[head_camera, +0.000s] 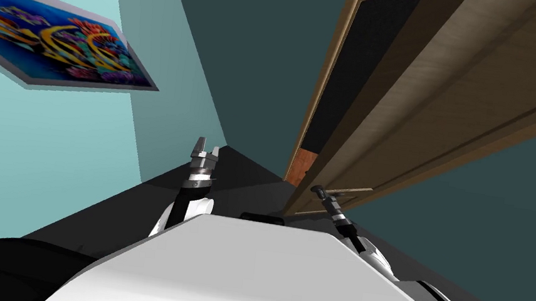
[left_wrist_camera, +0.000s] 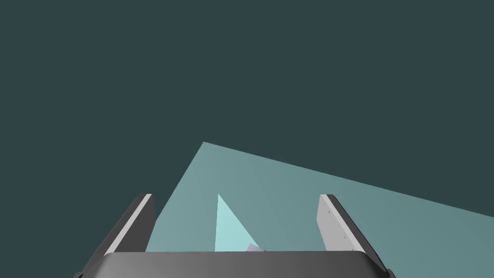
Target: Pull the door open
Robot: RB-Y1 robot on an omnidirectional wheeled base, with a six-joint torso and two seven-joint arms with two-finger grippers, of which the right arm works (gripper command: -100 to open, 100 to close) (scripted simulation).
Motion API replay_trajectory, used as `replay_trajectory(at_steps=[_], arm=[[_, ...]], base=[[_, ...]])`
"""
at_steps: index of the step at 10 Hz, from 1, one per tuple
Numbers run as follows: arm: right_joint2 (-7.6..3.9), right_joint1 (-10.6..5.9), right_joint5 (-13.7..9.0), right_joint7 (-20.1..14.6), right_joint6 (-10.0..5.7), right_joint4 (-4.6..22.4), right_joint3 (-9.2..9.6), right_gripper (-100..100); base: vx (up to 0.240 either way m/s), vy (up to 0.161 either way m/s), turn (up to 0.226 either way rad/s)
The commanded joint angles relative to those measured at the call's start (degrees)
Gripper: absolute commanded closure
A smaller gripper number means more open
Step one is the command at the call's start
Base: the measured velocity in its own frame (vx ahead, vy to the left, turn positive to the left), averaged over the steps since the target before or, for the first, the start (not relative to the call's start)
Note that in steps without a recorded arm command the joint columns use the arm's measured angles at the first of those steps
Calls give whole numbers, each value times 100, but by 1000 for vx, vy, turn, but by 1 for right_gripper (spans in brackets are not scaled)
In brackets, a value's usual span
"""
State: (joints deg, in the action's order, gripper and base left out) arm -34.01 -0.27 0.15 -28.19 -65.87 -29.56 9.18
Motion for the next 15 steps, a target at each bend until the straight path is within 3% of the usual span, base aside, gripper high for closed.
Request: replay_trajectory(at_steps=[1, 10, 13, 15], arm=[[-29, 38, -9, -9, -71, -9, 11, 100], [-176, 140, -57, -76, -549, 278, 85, 100], [-146, 160, -46, -80, -520, 255, 106, 100], [-149, 138, -40, -90, -582, 330, 119, 100]], base=[[-224, -120, 221], [-209, -107, 173], [-54, -20, 5], [-158, -103, 187]])
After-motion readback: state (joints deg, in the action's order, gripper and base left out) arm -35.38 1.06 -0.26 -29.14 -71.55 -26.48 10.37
